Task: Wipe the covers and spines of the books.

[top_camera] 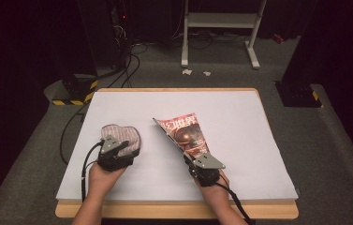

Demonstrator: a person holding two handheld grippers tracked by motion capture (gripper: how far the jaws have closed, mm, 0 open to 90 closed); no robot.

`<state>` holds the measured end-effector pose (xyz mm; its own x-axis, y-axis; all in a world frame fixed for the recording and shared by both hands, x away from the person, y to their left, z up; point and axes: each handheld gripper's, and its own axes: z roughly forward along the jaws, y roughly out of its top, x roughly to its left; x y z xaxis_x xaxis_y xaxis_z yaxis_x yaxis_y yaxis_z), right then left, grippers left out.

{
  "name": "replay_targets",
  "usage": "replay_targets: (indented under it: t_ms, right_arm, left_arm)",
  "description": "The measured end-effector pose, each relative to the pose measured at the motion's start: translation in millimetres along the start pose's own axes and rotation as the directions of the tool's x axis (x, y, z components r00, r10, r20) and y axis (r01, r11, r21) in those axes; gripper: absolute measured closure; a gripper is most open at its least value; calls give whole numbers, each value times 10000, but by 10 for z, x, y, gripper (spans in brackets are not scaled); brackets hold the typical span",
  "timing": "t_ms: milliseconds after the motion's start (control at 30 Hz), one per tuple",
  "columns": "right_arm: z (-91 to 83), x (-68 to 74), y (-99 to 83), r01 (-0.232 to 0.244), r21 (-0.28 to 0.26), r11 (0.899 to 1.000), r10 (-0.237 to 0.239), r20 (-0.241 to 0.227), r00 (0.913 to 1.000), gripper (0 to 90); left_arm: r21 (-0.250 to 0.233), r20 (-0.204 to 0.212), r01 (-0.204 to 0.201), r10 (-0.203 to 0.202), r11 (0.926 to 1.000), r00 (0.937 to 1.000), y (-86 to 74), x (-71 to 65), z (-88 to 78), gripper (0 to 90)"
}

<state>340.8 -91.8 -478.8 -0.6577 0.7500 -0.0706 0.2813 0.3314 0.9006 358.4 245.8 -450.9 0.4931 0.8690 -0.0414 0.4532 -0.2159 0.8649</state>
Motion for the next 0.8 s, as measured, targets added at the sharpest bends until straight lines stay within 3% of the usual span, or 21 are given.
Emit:
replay_targets:
  t_ms: [133,433,667,800]
  right_arm:
    - [1,-1,-12,24,28,10000,-24,-53,10000,835]
    - [-11,-19,-15,-89,12,10000,90,-133,9999,835]
    - [-16,-25,-28,-183,23,9998,183,-182,9997,832]
    - [-18,-26,-30,-203,28,9998,204,-191,9996,832]
  left_arm:
    - [-52,-630,138,-141,9999,9979,-6,165,-112,374]
    - [-133,-1395,742,-753,9972,9874,-107,502,-234,303]
    - [431,-1512,1171,-1094,9922,9824,-252,631,-92,288]
    - [1034,-1625,1159,-981,9879,9818,-305,645,-1,305]
